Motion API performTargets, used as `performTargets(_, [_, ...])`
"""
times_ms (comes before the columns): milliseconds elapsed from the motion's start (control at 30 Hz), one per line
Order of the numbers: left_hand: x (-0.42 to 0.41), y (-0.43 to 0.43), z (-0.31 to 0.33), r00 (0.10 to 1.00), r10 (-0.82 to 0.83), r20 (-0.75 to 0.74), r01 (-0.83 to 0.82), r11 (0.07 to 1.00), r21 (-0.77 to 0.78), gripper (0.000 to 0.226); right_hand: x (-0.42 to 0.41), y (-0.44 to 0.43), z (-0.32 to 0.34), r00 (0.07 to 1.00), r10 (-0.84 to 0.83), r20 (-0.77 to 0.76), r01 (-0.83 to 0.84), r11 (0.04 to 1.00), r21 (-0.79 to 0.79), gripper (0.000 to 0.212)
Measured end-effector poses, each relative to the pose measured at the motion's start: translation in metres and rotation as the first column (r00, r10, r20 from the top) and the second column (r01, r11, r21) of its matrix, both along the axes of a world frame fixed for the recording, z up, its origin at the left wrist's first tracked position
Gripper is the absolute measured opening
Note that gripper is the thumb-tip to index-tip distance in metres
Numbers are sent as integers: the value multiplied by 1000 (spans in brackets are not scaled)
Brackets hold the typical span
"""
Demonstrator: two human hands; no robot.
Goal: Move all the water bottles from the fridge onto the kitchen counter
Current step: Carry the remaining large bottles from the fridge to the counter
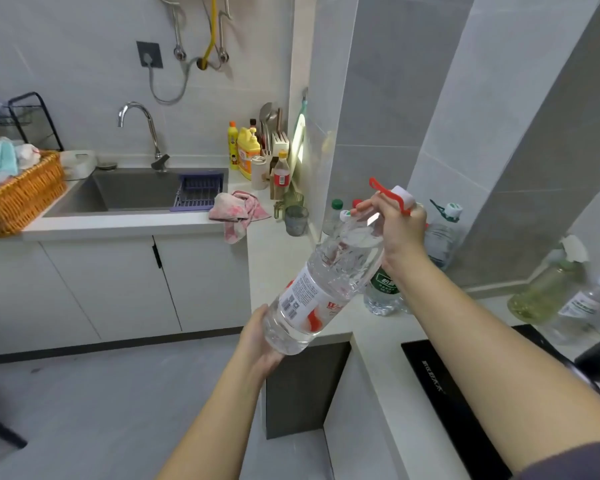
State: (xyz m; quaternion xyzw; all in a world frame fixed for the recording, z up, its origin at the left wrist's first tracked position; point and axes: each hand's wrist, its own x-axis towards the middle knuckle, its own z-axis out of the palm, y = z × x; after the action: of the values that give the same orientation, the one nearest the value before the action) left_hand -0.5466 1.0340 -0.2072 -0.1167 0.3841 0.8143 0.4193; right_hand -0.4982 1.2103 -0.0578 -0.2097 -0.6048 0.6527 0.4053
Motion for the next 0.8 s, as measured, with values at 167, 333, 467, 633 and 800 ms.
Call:
performTargets(167, [-26, 44, -28, 976, -177, -130, 134, 948, -289, 28, -28, 31, -28, 996, -73, 61, 65, 991, 118, 22])
performTargets(333, [-54, 95, -55, 925, -353, -140, 262, 860, -439, 20, -56, 62, -61, 968, -176, 177, 134, 964, 230, 4])
performTargets(467, [-76, 132, -89, 898, -420, -133, 324, 834, -447, 15, -77, 86, -84, 940, -233, 250, 151, 940, 307, 8])
performTargets(633, [-88, 164, -120, 852, -485, -198, 327, 787, -522, 47, -96, 107, -103, 919, -278, 280, 172, 921, 350, 9])
performTargets(800, [-88, 182, -122, 571, -722, -390, 259, 609, -749, 70, -106, 119, -120, 891, -335, 307, 216, 907, 361, 9])
